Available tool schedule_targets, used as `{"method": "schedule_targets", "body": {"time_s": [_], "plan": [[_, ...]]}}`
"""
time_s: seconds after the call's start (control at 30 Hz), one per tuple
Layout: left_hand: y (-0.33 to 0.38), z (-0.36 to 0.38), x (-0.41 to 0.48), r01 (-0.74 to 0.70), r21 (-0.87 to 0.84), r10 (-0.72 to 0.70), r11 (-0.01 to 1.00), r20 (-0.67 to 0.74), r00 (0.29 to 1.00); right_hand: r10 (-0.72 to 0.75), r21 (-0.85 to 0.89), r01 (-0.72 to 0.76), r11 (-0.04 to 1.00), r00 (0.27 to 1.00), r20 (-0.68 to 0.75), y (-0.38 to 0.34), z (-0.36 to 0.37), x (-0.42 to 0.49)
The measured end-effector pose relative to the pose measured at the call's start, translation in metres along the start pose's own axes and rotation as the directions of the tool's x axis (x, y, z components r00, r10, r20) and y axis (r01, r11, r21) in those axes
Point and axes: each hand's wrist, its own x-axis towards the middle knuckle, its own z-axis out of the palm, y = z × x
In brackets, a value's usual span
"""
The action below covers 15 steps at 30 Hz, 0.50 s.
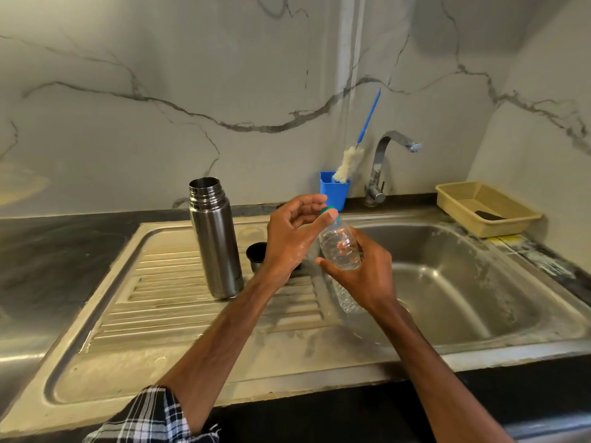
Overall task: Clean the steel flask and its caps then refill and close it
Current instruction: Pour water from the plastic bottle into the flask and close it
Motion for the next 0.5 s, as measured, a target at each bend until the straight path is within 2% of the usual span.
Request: {"method": "schedule_targets", "body": {"time_s": [0.1, 0.17, 0.27, 0.43, 0.5], "plan": [[0.0, -0.003, 0.01, -0.035, 0.188, 0.02, 0.981, 0.08, 0.997, 0.006, -0.056, -0.006, 0.998, 1.0, 0.003, 0.001, 0.0, 0.0], [0.002, -0.004, 0.015, -0.001, 0.231, -0.022, 0.973, 0.094, 0.995, 0.02, -0.067, -0.021, 0.998, 1.0, -0.014, 0.003, -0.001, 0.001], [0.007, -0.003, 0.019, 0.026, 0.237, -0.056, 0.971, 0.119, 0.991, 0.048, -0.038, -0.049, 0.998, 0.998, -0.032, 0.004, -0.001, 0.002], [0.014, -0.008, 0.034, -0.036, 0.183, -0.03, 0.982, 0.343, 0.939, 0.116, 0.176, -0.129, 0.976, 0.99, 0.079, 0.005, -0.007, 0.003], [0.014, -0.009, 0.036, -0.037, 0.122, -0.016, 0.992, 0.403, 0.915, 0.095, 0.254, -0.122, 0.96, 0.989, 0.116, 0.002, -0.013, 0.004]]}}
